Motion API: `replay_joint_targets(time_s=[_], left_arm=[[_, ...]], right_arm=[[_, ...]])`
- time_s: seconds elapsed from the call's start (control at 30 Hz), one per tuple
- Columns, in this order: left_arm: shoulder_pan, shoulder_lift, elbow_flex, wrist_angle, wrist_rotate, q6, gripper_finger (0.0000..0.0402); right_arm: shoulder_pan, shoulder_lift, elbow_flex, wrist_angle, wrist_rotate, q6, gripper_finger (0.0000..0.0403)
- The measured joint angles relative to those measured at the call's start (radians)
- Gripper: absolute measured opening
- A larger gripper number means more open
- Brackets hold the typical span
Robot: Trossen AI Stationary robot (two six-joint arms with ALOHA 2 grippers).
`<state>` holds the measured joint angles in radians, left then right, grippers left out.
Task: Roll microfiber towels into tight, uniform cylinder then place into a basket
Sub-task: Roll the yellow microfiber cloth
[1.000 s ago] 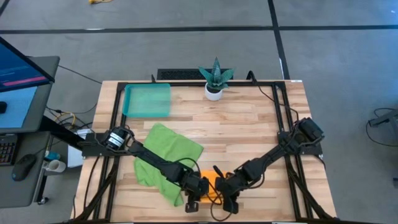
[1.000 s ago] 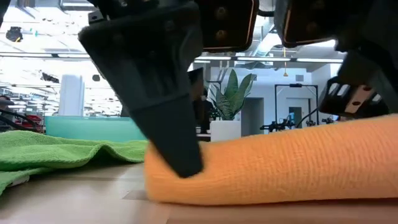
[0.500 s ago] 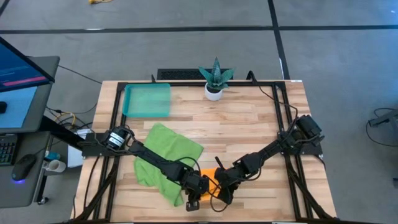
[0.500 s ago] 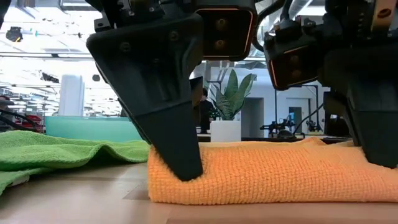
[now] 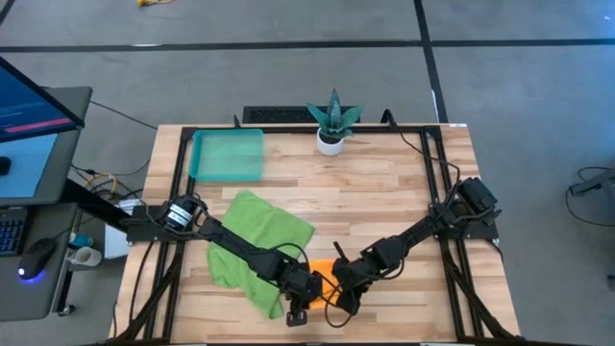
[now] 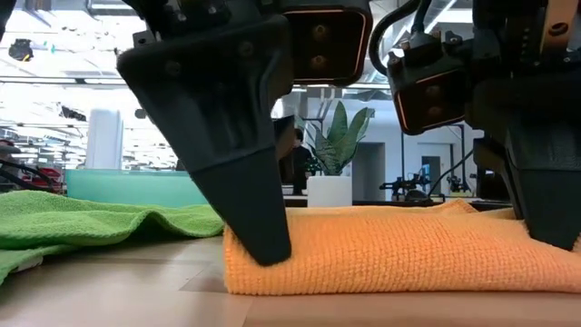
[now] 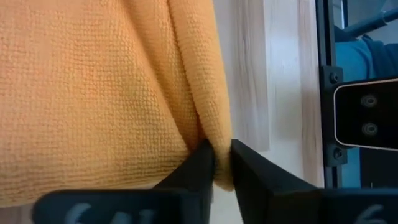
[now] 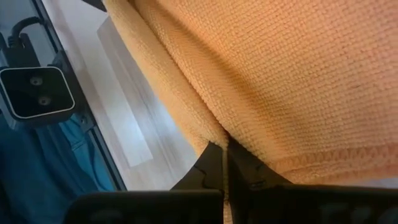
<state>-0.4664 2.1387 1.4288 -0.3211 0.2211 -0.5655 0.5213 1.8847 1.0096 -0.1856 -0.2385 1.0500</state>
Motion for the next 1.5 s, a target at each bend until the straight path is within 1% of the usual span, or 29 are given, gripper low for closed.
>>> replay_joint_targets(time_s=[0.13,0.2,0.27,0.33,0.43,0.57,0.7,0.8,0.87,0.93,1.0,1.07,1.23,1.3,1.43,1.5], left_arm=[[0.001,-0.001,0.000,-0.001,-0.005,0.001,0.0103],[0.011,-0.001,0.000,-0.001,0.025,0.033,0.0122],[0.016,-0.006,0.000,-0.012,0.029,0.067,0.0133],[0.012,-0.016,-0.002,-0.035,-0.009,0.095,0.0136],[-0.005,-0.059,-0.006,-0.131,-0.108,0.119,0.0133],[-0.061,-0.115,-0.006,-0.174,-0.268,0.143,0.0125],[-0.134,-0.126,-0.004,-0.108,-0.398,0.189,0.0119],[-0.177,-0.125,-0.003,-0.002,-0.497,0.300,0.0114],[-0.190,-0.123,-0.005,0.050,-0.573,0.368,0.0109],[-0.185,-0.112,-0.011,0.094,-0.622,0.409,0.0102],[-0.165,-0.097,-0.013,0.098,-0.630,0.426,0.0094],[-0.139,-0.074,-0.011,0.125,-0.600,0.425,0.0084],[-0.102,-0.038,-0.013,0.124,-0.550,0.425,0.0056],[-0.090,-0.041,-0.012,0.129,-0.524,0.408,0.0045],[-0.080,-0.041,-0.011,0.080,-0.505,0.367,0.0027],[-0.071,-0.020,-0.009,0.079,-0.474,0.338,0.0019]], right_arm=[[0.000,0.000,0.000,-0.003,0.008,0.000,0.0013],[0.000,0.000,0.000,-0.003,0.010,-0.002,0.0013],[0.000,0.000,-0.001,-0.005,0.022,-0.003,0.0015],[-0.002,0.000,-0.001,-0.009,0.038,-0.003,0.0016],[-0.002,0.000,-0.001,-0.014,0.046,-0.003,0.0014],[-0.002,0.000,-0.001,-0.017,0.054,-0.010,0.0015],[-0.002,0.000,-0.001,-0.016,0.057,-0.011,0.0017],[-0.002,0.000,-0.001,-0.017,0.059,-0.011,0.0013],[-0.002,0.000,-0.001,-0.016,0.059,-0.011,0.0013],[-0.002,0.000,-0.001,-0.016,0.059,-0.011,0.0017],[-0.002,0.001,-0.001,-0.015,0.060,-0.011,0.0018],[-0.002,0.001,-0.001,-0.017,0.060,-0.011,0.0015],[0.000,0.001,-0.001,-0.013,0.061,-0.024,0.0015],[0.000,0.001,-0.001,-0.015,0.059,-0.025,0.0018],[0.000,0.001,-0.001,-0.015,0.059,-0.022,0.0014],[0.000,0.002,-0.001,-0.013,0.059,-0.022,0.0013]])
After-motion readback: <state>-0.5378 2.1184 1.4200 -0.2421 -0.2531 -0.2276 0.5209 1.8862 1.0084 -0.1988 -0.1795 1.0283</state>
